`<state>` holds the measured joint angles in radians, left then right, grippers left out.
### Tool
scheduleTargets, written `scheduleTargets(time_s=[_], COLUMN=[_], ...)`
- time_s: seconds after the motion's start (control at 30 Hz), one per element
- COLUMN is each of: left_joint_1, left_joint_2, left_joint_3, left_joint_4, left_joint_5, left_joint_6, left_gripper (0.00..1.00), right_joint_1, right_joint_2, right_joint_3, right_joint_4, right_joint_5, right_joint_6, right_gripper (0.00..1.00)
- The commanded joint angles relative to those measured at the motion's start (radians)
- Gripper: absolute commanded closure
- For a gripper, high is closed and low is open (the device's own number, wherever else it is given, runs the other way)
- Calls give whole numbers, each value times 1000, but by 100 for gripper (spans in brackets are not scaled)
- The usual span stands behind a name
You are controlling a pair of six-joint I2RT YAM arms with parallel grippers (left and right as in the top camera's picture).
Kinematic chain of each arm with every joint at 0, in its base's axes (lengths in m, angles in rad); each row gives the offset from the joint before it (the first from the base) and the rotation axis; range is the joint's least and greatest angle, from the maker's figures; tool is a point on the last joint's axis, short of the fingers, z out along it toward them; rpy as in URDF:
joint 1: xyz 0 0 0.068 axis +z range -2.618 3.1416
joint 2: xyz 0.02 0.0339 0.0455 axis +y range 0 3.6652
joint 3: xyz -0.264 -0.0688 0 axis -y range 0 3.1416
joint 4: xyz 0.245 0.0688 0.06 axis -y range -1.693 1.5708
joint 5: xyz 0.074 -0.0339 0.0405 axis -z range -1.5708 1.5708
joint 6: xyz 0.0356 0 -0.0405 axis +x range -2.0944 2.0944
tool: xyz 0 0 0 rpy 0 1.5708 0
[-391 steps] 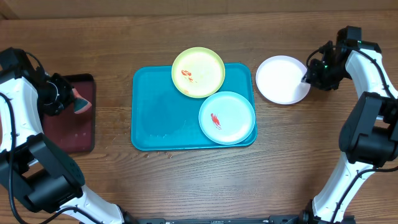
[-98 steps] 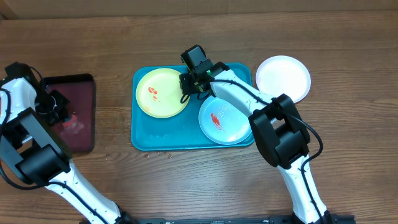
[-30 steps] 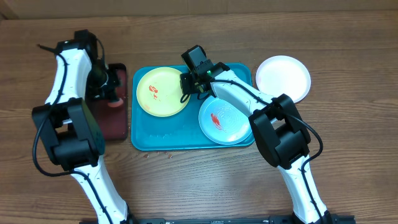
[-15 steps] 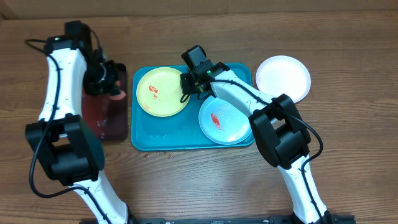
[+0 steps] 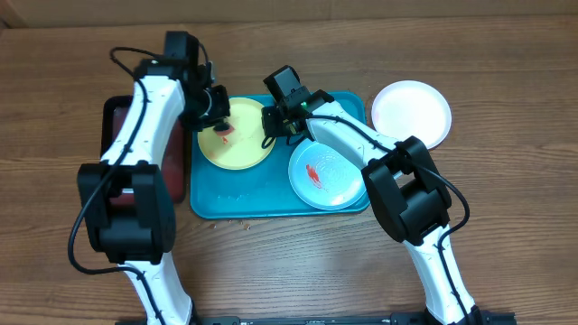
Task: Clean dirty plates on tray and stack at the side
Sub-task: 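Lift the sponge from the water tray and carry it onto the yellow plate, then scrub the yellow plate with the sponge while the right gripper holds it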
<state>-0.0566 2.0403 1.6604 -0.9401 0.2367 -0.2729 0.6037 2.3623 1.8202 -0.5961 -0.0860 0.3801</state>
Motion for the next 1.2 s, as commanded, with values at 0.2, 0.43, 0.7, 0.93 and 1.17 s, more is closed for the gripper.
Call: scheduleTargets(time_s=[0.2, 0.43, 0.7, 0.93, 1.17], left_joint_1=[-101, -104, -101, -101, -99], left_joint_2=[0, 0, 21, 104, 129], left_joint_3=[-135, -156, -182, -182, -180], left_joint_4=[218, 234, 269, 291, 260], left_joint_5=[-9, -119, -158, -158, -228], left_joint_6=[-103, -127, -124, -143, -96], left_gripper=[96, 96, 96, 96, 92], right_joint_1=[5, -13, -34, -34, -35], right_joint_2=[28, 28, 28, 28, 28], right_joint_3=[-30, -30, -30, -30, -30], right_joint_4=[-67, -87, -102, -98, -98], right_joint_5=[10, 32, 23, 13, 14], right_joint_6=[17, 18, 14, 10, 10], right_gripper=[96, 96, 96, 96, 96])
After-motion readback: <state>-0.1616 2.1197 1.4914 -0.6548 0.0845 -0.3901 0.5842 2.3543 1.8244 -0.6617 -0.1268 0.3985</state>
